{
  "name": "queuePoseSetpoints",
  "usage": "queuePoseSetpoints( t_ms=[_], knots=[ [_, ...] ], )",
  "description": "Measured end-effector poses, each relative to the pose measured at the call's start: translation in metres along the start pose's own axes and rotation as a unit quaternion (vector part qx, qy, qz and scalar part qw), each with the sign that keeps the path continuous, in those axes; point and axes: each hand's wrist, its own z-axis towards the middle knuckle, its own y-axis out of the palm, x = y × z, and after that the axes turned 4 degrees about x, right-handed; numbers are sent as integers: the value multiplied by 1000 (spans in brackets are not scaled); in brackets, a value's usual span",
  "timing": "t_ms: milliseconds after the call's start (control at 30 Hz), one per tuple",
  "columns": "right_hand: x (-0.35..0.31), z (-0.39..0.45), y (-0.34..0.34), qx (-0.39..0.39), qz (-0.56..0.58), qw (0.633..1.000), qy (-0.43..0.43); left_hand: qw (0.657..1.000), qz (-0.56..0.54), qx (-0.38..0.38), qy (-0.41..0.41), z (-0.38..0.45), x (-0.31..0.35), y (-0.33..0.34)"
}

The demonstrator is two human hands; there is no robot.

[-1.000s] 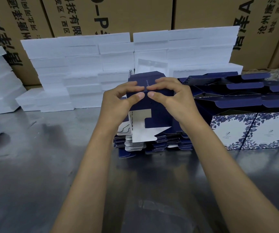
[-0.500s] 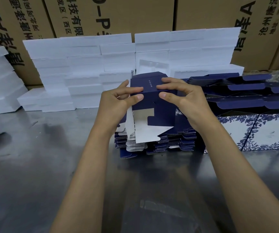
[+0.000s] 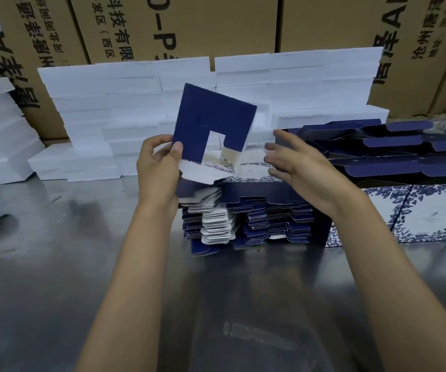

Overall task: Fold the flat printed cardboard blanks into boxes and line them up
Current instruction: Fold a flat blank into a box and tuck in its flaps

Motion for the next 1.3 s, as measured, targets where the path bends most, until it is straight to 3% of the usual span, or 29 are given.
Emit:
queuePoseSetpoints(
  t_ms=[133, 700, 900, 967, 1067, 1200, 1233, 1300],
  knots=[
    [-6, -6, 23, -57, -34, 997, -34, 1000, -5, -16, 2, -4, -6, 11],
    [-21, -14, 41, -9, 15, 994, -110, 986, 55, -93, 125, -11, -4, 27],
    [-34, -18, 36, 65, -30, 986, -153, 985, 102, -139, 32, -11, -17, 28],
    [-41, -21, 30, 101, -48, 982, -150, 970, 163, -178, 2, -11, -20, 28],
    [-50, -24, 16, 115, -120, 977, -135, 916, 293, -274, -26, -14, -17, 27],
    [-55, -26, -2, 42, -211, 971, -101, 832, 392, -375, -114, -16, -7, 19],
    [-54, -26, -3, 11, -244, 965, -92, 828, 405, -372, -112, -15, -3, 17],
    [-49, -26, 0, -20, -276, 957, -88, 853, 404, -324, -70, -13, 7, 13]
  ],
)
